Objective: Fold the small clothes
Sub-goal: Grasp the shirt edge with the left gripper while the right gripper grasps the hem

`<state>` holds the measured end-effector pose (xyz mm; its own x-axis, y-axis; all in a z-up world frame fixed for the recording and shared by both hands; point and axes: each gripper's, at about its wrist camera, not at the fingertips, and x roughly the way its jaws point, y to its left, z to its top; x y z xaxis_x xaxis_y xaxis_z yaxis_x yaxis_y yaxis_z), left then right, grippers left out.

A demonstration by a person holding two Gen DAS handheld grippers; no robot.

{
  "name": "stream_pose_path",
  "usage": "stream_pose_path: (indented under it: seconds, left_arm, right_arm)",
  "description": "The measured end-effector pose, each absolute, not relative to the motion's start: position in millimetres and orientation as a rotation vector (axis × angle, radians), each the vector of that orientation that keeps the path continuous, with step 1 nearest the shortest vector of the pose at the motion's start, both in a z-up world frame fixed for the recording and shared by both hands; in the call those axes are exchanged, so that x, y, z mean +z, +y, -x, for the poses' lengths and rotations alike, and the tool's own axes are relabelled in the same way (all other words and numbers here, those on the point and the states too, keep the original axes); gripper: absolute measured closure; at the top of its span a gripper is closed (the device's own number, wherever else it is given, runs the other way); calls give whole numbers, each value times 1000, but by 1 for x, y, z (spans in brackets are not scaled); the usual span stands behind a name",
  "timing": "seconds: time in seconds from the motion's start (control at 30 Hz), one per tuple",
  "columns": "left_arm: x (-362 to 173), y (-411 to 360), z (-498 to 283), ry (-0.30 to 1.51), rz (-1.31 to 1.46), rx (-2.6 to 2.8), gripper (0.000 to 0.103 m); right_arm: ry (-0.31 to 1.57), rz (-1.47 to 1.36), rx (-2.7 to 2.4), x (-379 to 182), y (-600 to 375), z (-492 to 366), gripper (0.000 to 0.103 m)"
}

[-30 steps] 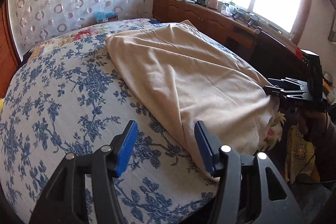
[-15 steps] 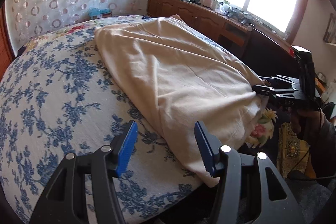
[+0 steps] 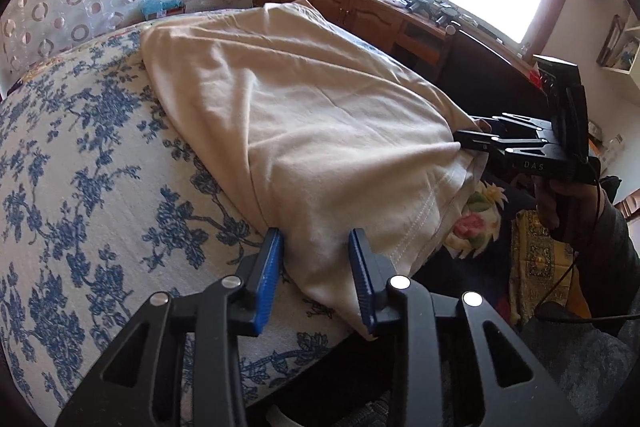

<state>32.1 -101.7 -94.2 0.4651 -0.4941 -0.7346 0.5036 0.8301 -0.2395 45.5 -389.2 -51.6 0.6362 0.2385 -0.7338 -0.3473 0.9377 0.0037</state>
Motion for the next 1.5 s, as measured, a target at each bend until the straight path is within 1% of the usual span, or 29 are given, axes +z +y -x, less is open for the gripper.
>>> stream_pose_path:
  seconds: [0.03,0.1,0.13,0.17,0.2,0.33,0.47,0.6,0.77,1.03,1.33,1.43,1.47,1.5]
  left_arm:
    - [-94,-103,-31,891,-18,-610,71]
    - [-94,-105,-30,889,-28,-608,71]
    - [-94,-105,-30,888,-30,-611,72]
    - [-94,-106,-29,886,-34,-621,91]
    - [-94,-106,-30,886,-37,-625,100]
    - [-77,-101,-32,813,-16,-622,101]
    - [-43,-90,-46,716,20,-608,101]
    - [-16,-76,-87,658,43,-576,101]
    - [-5,-58,-142,651,74,-520,101]
    - [-17,-46,-218,688,95,-470,101]
    - [-39,-41,-264,731,87,-459,100]
    - [-40,-37,-266,738,95,-474,97]
    - [-40,-34,-264,735,93,-479,92]
    - [-40,-32,-260,735,88,-482,81]
  right_arm:
    - [816,146,344,-52,-387,-46,53]
    - [815,150,368,-52,-382,-46,67]
    - [814,152,376,-52,-381,-46,70]
    - [813,153,388,-52,-379,-46,86]
    - [815,144,413,-52,-378,-47,95]
    - [774,107,466,-42,-376,-47,97]
    - [670,47,498,-10,-379,-53,97]
    - [573,51,519,27,-368,-79,97]
    - [528,72,514,51,-350,-139,97]
    - [554,58,490,49,-339,-228,97]
    - [640,96,475,14,-328,-289,96]
    - [670,99,463,7,-327,-301,94]
    - [678,96,459,6,-327,-303,91]
    - [681,93,458,6,-329,-304,89]
